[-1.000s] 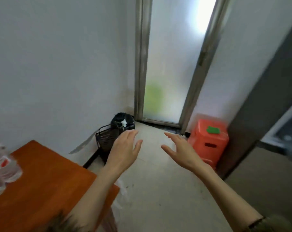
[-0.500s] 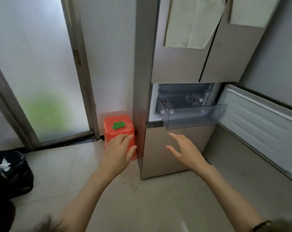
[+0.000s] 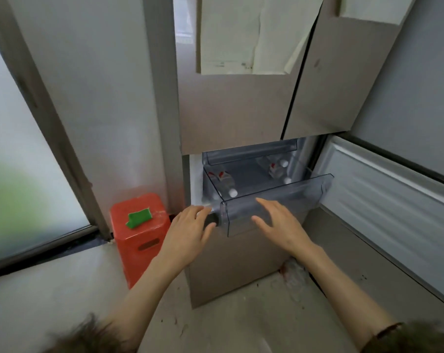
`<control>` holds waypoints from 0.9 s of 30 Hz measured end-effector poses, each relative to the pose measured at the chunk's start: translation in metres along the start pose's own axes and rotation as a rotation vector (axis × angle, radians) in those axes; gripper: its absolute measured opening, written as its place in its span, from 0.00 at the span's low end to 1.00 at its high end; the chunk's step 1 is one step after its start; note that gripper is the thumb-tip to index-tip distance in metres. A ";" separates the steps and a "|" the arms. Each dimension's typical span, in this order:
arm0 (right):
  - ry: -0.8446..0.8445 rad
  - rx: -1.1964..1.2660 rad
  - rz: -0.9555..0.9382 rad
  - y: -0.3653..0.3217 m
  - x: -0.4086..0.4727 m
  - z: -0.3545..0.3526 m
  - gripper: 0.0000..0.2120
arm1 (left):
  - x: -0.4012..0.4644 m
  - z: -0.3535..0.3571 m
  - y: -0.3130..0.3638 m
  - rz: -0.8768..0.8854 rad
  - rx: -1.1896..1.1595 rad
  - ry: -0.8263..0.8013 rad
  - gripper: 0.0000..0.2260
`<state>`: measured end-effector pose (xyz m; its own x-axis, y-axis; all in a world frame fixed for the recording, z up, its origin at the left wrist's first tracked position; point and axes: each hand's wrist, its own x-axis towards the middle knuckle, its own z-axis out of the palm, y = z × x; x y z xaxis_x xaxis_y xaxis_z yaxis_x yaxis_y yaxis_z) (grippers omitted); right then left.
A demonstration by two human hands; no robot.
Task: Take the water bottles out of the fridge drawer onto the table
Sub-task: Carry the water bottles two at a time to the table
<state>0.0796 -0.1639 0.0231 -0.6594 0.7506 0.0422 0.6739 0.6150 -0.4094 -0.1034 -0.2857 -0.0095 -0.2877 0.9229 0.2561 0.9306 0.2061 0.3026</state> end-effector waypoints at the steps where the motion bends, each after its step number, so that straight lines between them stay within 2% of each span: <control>1: -0.009 0.011 0.010 0.006 0.012 0.001 0.26 | 0.012 0.006 -0.001 0.005 -0.002 -0.011 0.19; 8: -0.074 0.031 -0.024 0.051 0.114 0.007 0.26 | 0.101 0.055 -0.003 -0.062 -0.007 -0.061 0.19; 14: -0.247 -0.051 -0.112 0.085 0.207 0.032 0.23 | 0.164 0.102 -0.003 -0.285 -0.097 -0.075 0.19; 21: -0.577 -0.149 -0.019 0.103 0.293 0.082 0.20 | 0.198 0.129 -0.004 -0.494 -0.079 -0.157 0.19; 27: -0.666 -0.057 0.118 0.098 0.327 0.121 0.21 | 0.211 0.132 -0.007 -0.547 -0.030 -0.129 0.17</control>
<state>-0.1101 0.1128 -0.1132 -0.6328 0.5157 -0.5776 0.7584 0.5634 -0.3277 -0.1411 -0.0495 -0.0786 -0.6948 0.7167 -0.0596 0.6462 0.6585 0.3858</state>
